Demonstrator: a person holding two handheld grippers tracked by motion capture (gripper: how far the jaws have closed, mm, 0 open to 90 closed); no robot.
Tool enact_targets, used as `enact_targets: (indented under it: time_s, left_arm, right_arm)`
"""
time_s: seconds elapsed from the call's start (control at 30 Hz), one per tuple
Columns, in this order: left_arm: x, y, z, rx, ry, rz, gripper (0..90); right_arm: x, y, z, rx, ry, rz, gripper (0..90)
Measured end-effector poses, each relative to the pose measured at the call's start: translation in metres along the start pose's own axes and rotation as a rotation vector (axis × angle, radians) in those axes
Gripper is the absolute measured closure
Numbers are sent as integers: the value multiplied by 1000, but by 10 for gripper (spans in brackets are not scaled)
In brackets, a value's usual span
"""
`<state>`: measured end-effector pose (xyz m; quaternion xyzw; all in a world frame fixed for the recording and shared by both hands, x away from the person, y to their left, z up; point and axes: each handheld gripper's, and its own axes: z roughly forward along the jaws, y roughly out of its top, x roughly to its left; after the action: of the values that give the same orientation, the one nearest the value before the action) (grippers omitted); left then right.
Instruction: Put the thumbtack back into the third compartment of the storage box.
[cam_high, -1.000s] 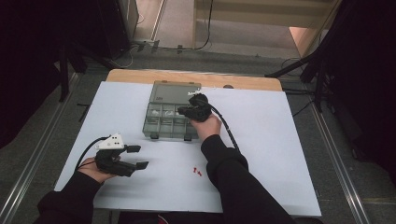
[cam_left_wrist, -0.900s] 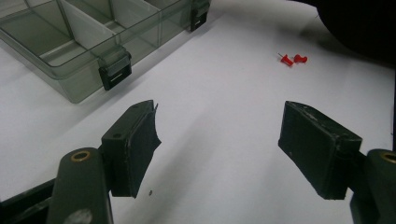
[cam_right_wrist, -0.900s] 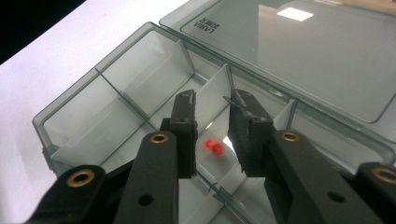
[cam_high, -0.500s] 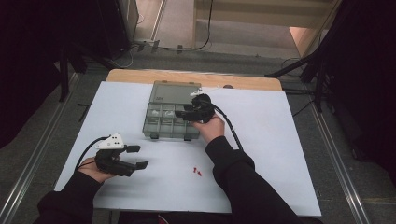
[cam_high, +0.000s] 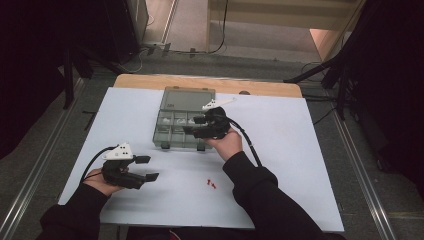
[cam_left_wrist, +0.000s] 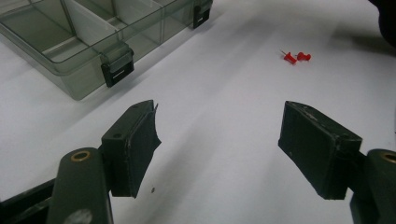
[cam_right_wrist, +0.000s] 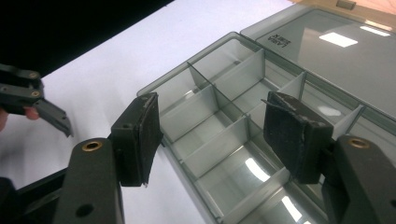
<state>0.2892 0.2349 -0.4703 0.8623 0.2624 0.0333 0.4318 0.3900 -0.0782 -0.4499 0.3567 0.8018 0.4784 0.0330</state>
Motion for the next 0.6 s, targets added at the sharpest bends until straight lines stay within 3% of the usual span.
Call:
enact_targets:
  time_s: [0.33, 0.6]
  left_arm:
    - [1, -1, 1, 7, 0, 2, 269]
    - [1, -1, 1, 8, -2, 0, 270]
  right_arm:
    - [6, -11, -11, -21, 15, -25, 375]
    - [6, -16, -19, -18, 30, -12, 363]
